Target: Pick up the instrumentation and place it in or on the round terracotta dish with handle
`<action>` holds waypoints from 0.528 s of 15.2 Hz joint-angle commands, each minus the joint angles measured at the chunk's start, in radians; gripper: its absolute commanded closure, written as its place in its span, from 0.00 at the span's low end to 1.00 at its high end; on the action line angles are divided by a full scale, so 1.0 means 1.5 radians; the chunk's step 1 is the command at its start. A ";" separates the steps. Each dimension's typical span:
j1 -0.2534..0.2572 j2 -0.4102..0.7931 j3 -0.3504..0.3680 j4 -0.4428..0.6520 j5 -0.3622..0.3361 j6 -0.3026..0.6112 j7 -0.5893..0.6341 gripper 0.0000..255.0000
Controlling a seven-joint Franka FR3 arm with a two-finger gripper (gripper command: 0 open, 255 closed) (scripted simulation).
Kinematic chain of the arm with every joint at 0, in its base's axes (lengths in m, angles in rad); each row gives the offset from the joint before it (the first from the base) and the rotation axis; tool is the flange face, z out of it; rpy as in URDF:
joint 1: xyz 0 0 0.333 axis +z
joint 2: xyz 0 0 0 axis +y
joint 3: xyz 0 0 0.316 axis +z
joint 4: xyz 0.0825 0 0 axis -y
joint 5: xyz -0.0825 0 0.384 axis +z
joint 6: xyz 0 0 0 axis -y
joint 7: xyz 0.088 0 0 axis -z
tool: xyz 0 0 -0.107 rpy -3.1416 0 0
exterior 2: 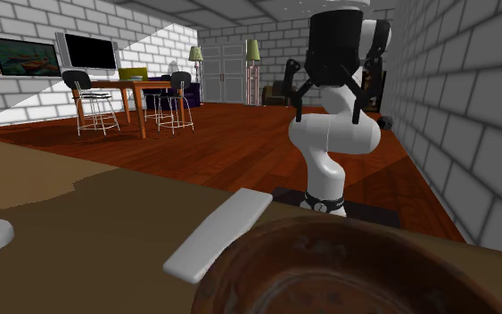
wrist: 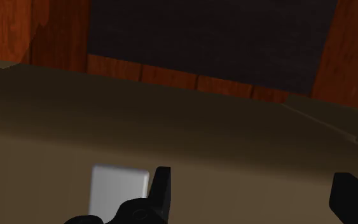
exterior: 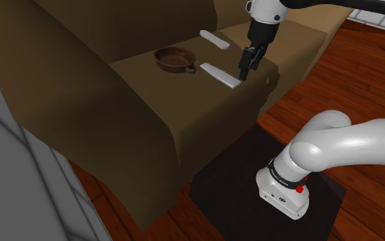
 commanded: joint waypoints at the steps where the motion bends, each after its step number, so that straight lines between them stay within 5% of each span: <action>1: 0.000 0.000 0.000 0.000 0.000 0.000 0.000 0.00; 8: -0.032 0.143 -0.020 0.020 -0.028 0.139 -0.005 0.00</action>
